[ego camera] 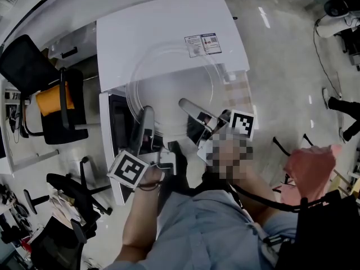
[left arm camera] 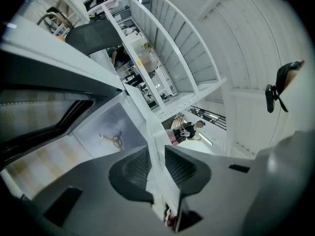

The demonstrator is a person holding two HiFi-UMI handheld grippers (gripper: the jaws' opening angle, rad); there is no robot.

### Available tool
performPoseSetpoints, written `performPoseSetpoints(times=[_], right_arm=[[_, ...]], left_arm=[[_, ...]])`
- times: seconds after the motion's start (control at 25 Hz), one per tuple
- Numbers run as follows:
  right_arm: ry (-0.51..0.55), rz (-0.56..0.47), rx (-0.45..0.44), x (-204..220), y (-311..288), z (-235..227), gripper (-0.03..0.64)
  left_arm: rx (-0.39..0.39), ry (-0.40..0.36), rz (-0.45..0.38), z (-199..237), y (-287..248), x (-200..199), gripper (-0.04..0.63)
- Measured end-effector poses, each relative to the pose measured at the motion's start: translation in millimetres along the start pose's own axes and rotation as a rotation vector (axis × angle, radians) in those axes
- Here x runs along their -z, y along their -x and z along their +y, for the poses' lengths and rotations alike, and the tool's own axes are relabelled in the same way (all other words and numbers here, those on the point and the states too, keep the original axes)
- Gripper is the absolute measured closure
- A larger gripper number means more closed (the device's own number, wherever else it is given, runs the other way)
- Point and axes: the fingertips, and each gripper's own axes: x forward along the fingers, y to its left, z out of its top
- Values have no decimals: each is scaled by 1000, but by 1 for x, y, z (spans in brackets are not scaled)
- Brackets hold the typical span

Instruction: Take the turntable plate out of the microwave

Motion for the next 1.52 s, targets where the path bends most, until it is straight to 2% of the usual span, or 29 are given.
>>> performPoseSetpoints(times=[0.16,0.4,0.56,0.68,0.84,0.96,1.08,1.28,1.52], right_arm=[[24,0,11,-3,-3,-4,584],[66,-3,-20,-15,-12,-7,584],[95,-32,-37,-30,-18,-9,579],[130,-48,-42,-42,-23,-5,557],[190,-30,-51,-44,-27,6,491],[252,-13,-21,-42,-23,9,481],[276,18,29,-35,-17,4,480],[303,89,54,-15,-3,1,457],[409,261,106,20,22,3,430]], left_arm=[[6,52,0,6,-6,1,509],[9,54,-6,9,-20,-4,508],[18,96,-16,9,-32,-7,509],[26,127,-23,6,-39,-11,514],[28,155,-35,3,-42,-16,522],[30,174,-44,1,-44,-18,526],[24,177,-49,0,-46,-20,526],[17,174,-45,0,-49,-22,526],[15,185,-41,-1,-58,-23,526]])
